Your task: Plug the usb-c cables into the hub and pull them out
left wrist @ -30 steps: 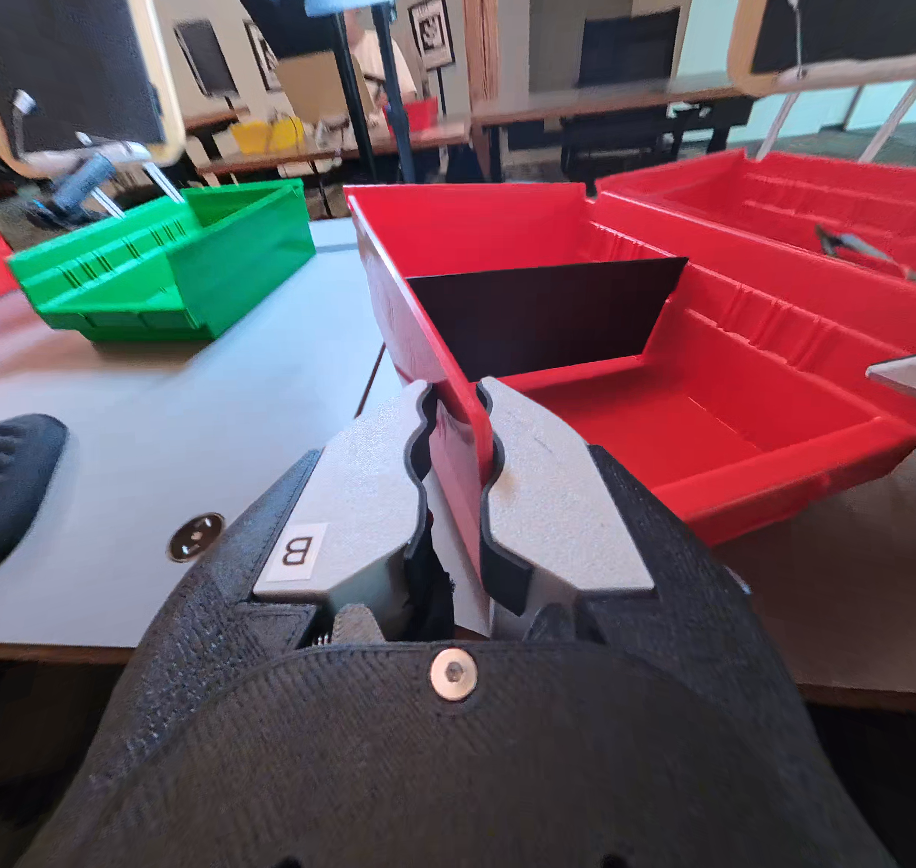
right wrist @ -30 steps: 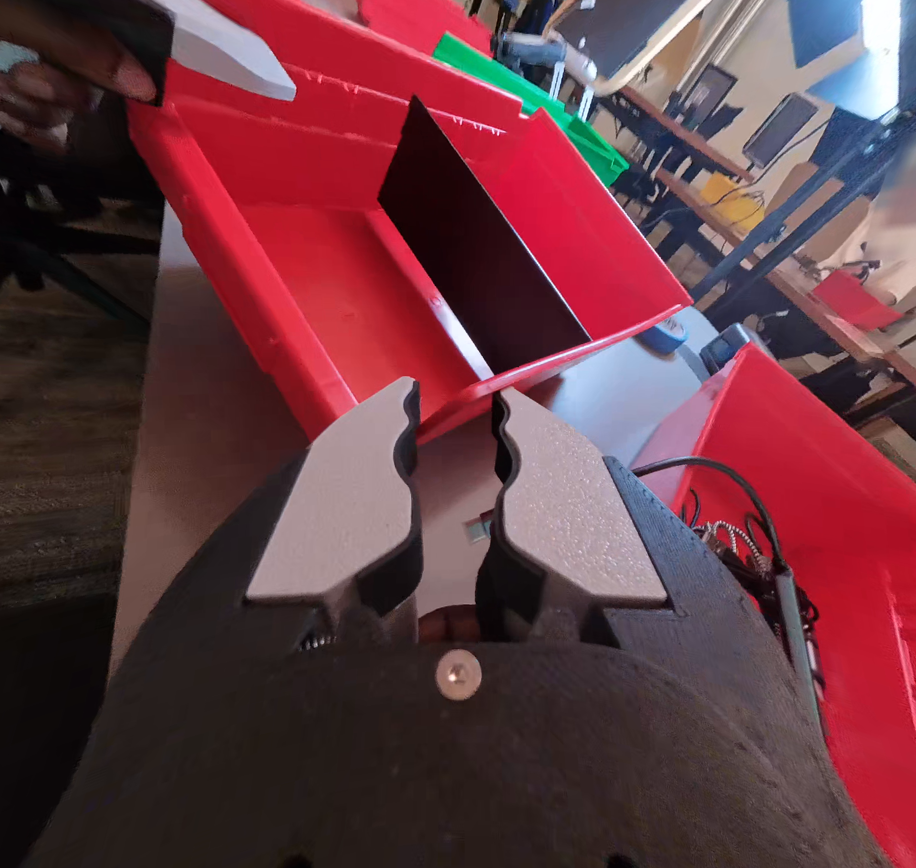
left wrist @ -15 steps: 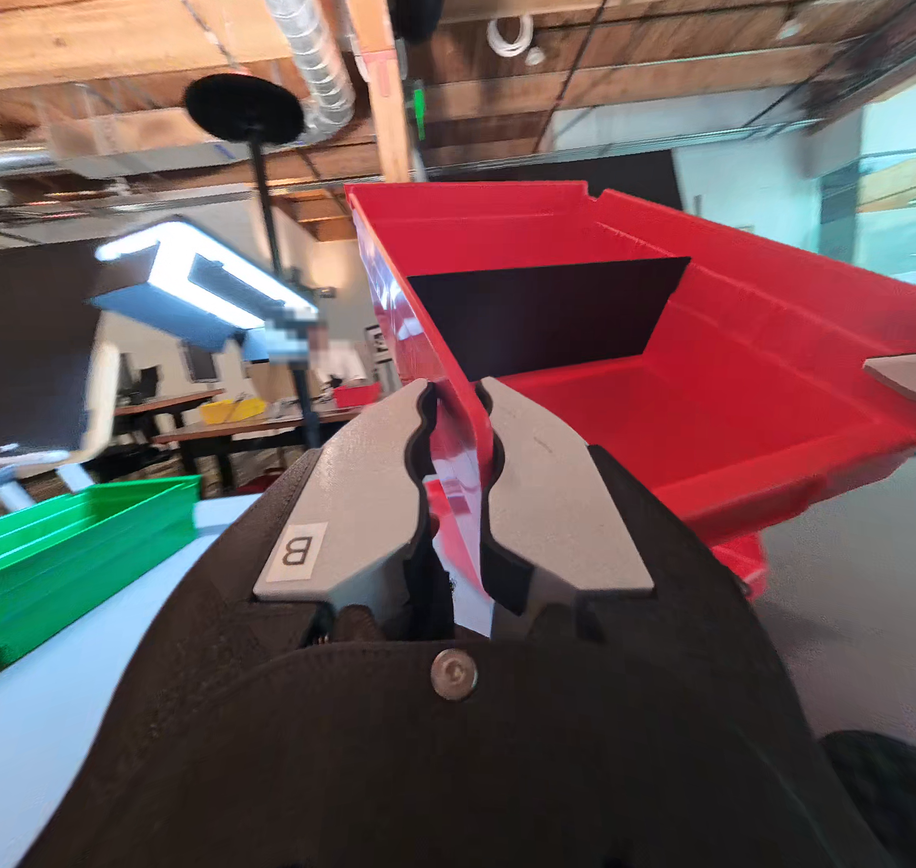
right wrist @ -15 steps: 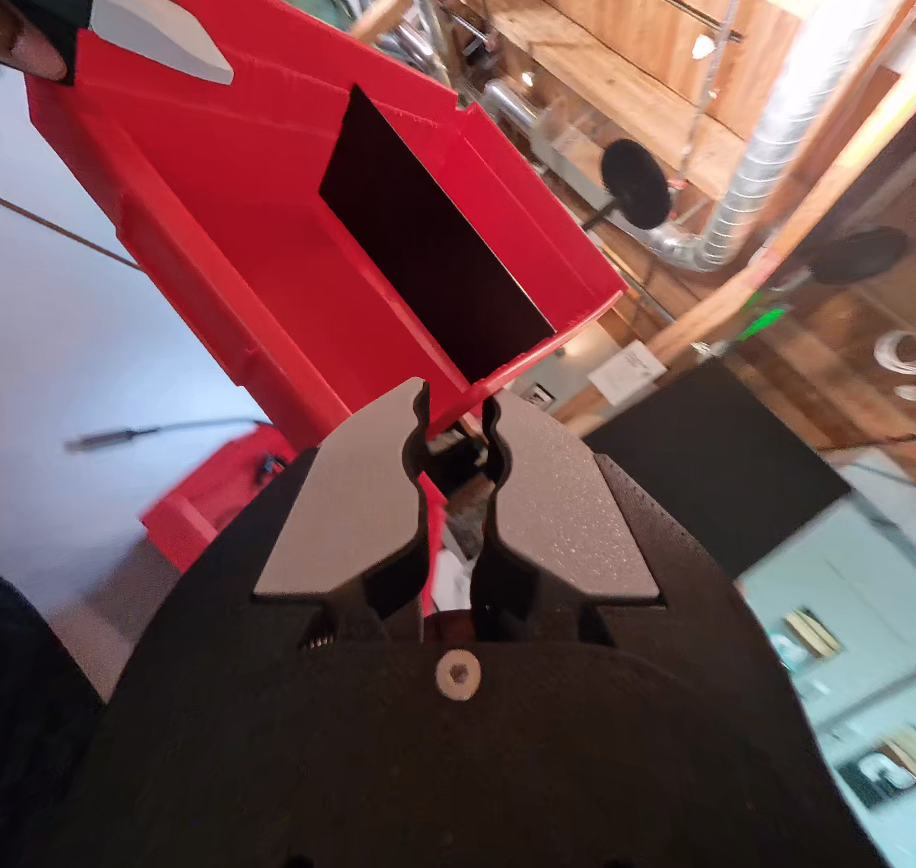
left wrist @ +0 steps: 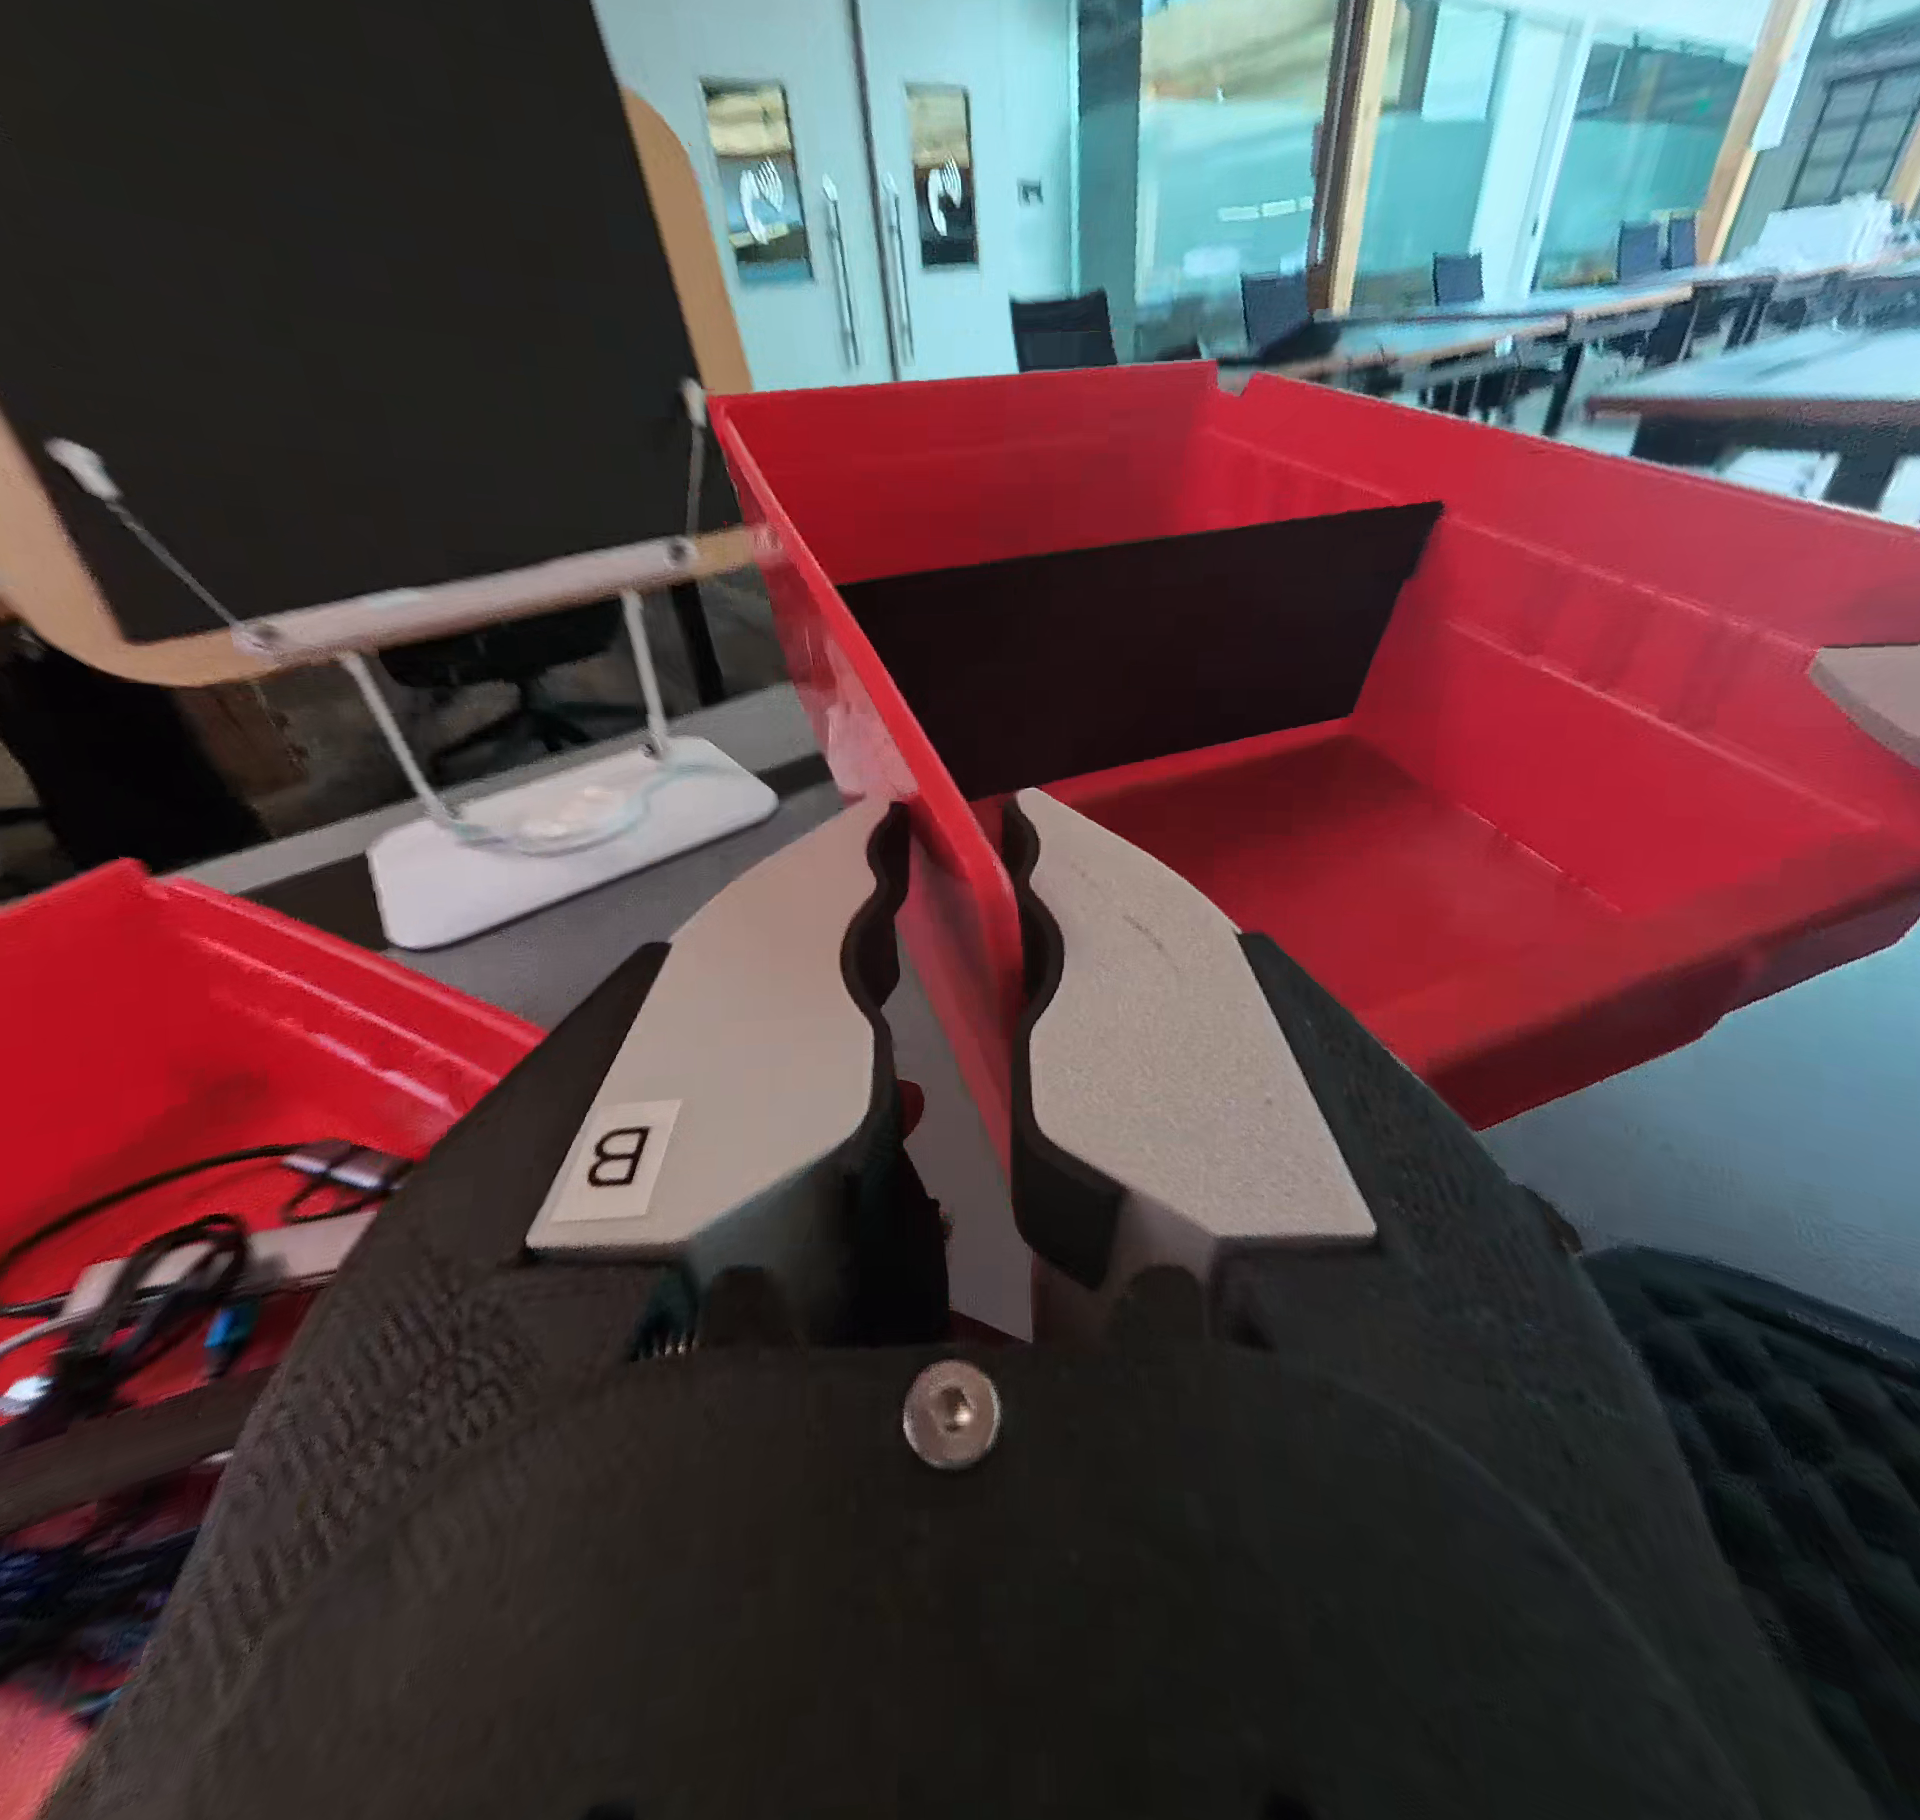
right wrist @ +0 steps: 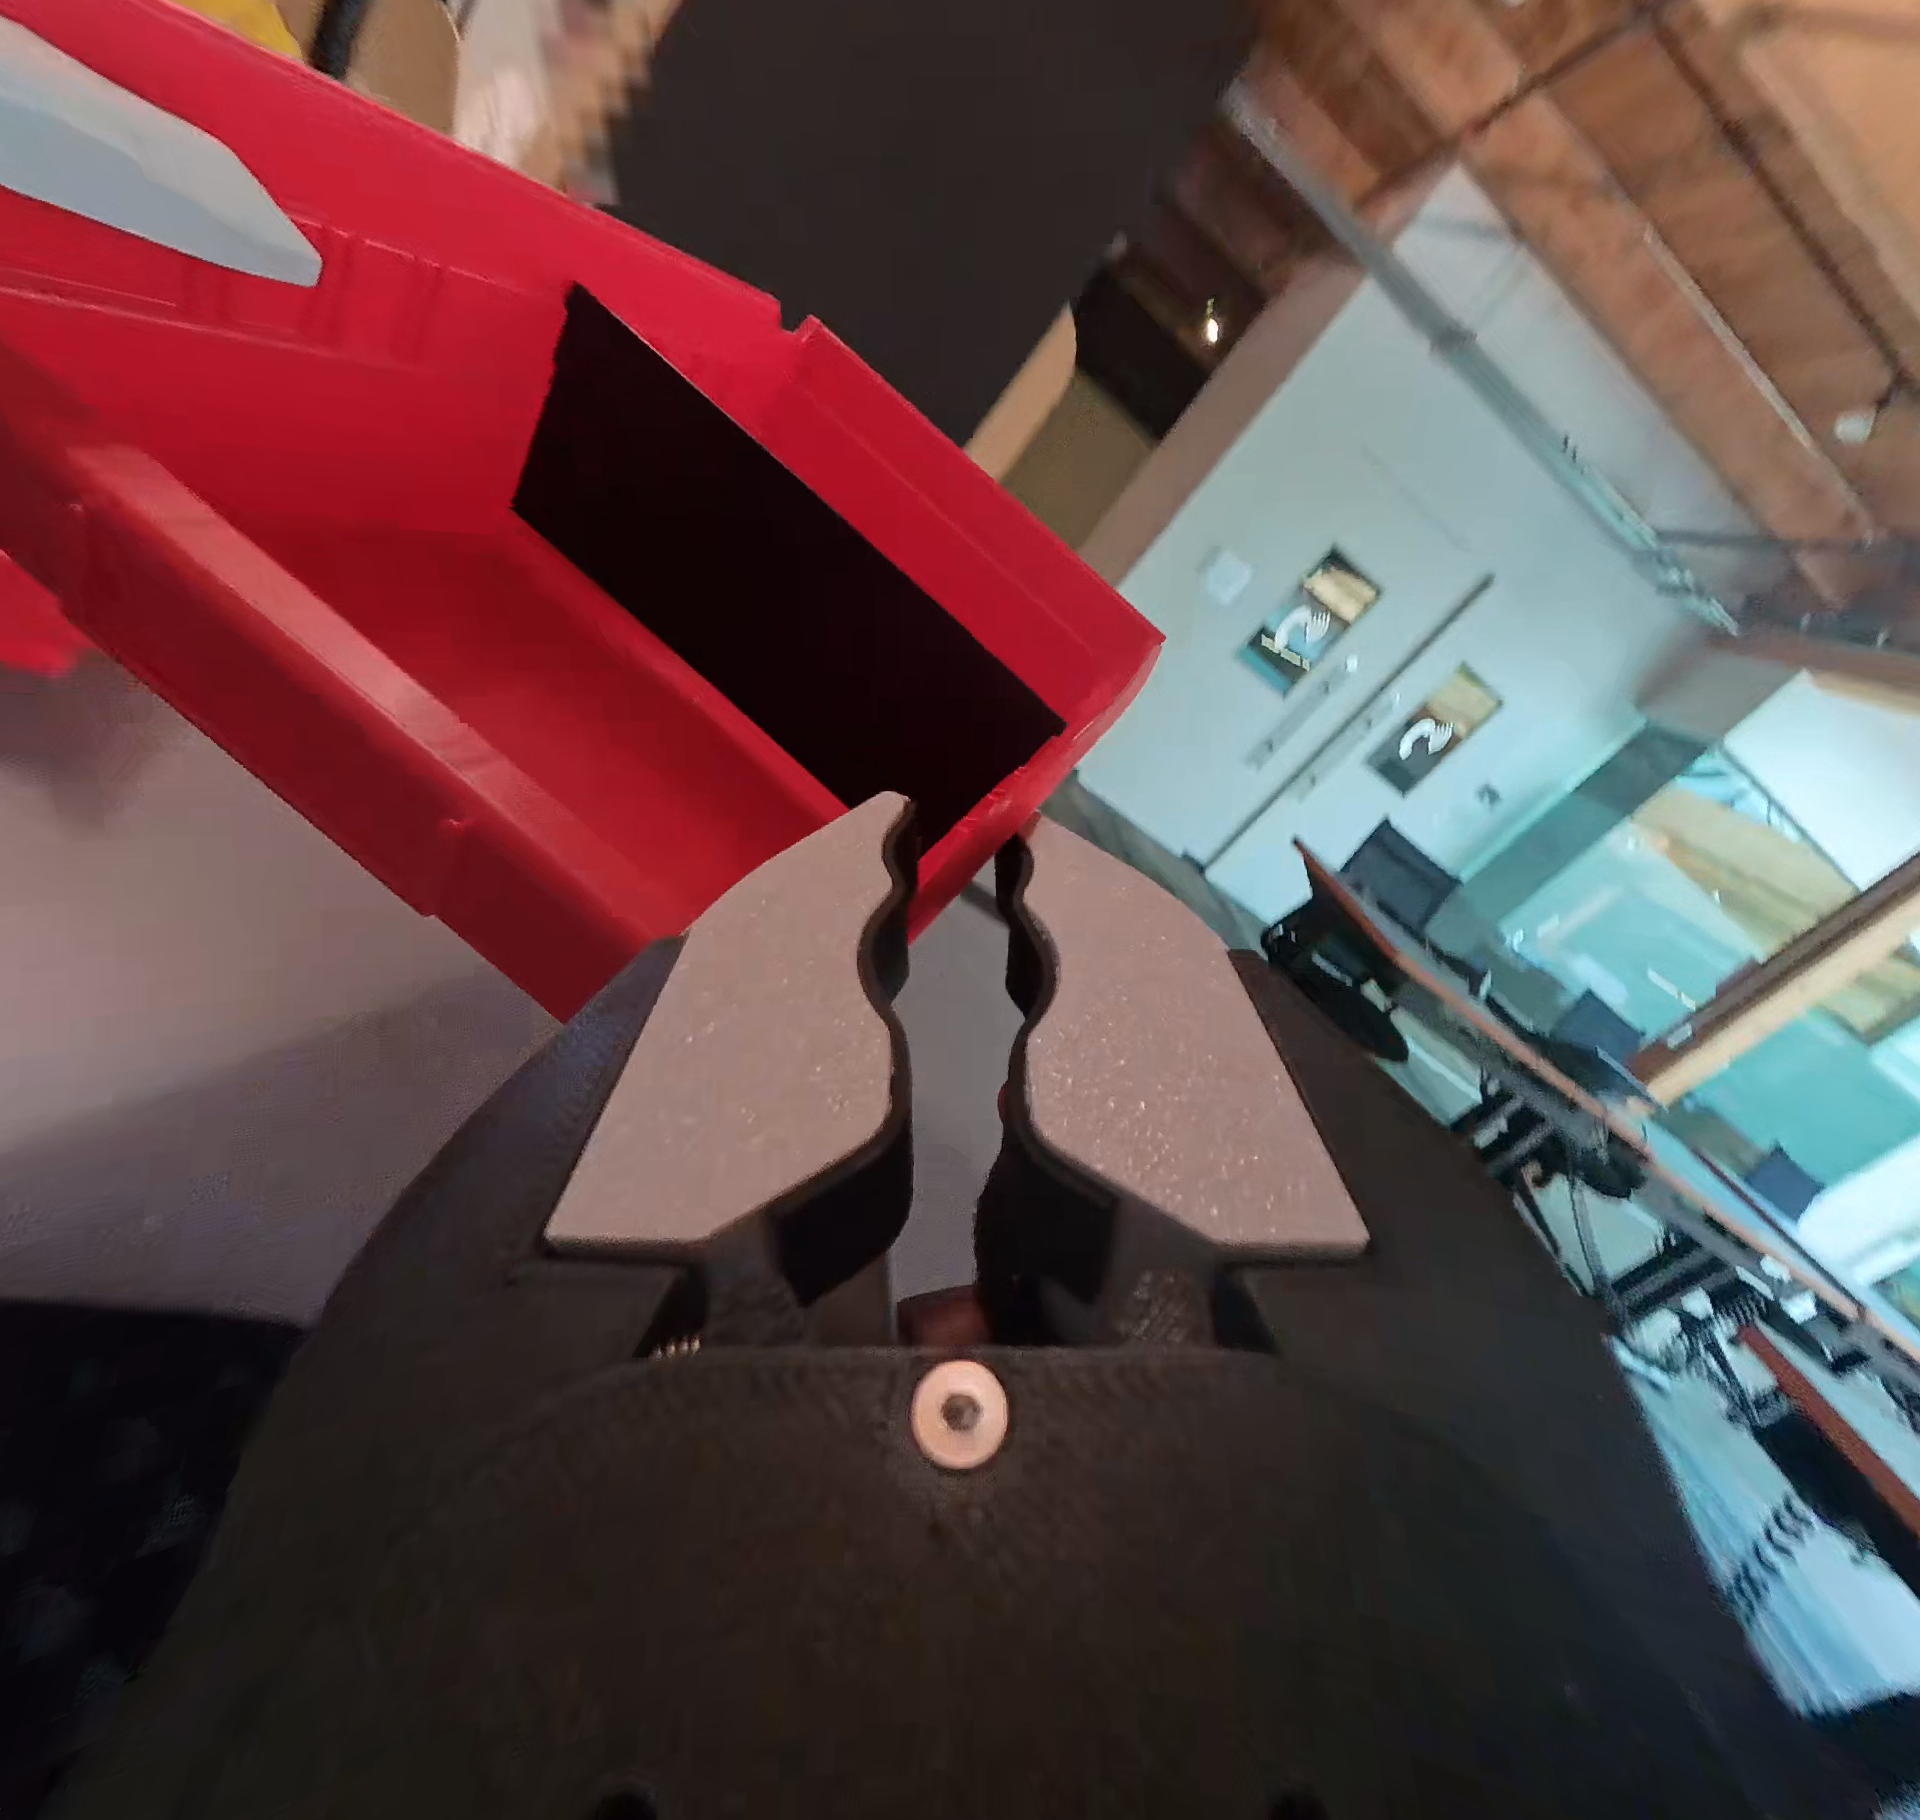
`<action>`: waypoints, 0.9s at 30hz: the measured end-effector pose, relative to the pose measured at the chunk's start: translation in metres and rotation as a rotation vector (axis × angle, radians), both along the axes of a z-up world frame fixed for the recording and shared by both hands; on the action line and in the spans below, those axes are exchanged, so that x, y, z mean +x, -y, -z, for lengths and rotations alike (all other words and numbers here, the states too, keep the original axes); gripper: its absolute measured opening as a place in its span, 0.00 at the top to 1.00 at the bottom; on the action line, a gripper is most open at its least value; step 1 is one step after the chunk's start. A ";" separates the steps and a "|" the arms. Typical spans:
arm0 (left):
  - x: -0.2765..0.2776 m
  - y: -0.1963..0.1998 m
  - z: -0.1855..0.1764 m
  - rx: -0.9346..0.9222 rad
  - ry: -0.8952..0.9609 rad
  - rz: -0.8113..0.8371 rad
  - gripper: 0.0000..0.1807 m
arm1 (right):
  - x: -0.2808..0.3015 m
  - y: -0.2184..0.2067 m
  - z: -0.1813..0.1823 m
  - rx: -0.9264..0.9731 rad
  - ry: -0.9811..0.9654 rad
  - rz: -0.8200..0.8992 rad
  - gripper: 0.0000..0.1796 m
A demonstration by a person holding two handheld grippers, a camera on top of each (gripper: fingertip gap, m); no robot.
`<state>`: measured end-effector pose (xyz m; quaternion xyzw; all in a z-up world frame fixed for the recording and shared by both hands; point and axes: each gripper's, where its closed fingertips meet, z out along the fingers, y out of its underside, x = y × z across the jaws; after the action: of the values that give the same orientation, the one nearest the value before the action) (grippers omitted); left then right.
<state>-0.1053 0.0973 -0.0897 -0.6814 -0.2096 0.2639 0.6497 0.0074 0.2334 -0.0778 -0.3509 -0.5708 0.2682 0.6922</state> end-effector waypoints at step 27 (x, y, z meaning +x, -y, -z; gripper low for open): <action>-0.019 0.079 0.065 -0.499 -0.345 -0.148 0.67 | 0.013 -0.026 0.040 -0.381 0.033 -0.393 0.39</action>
<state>-0.1241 0.0180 -0.1550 -0.7478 -0.0740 0.4658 0.4672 0.0201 0.2592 -0.1175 -0.3617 -0.5785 0.4939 0.5390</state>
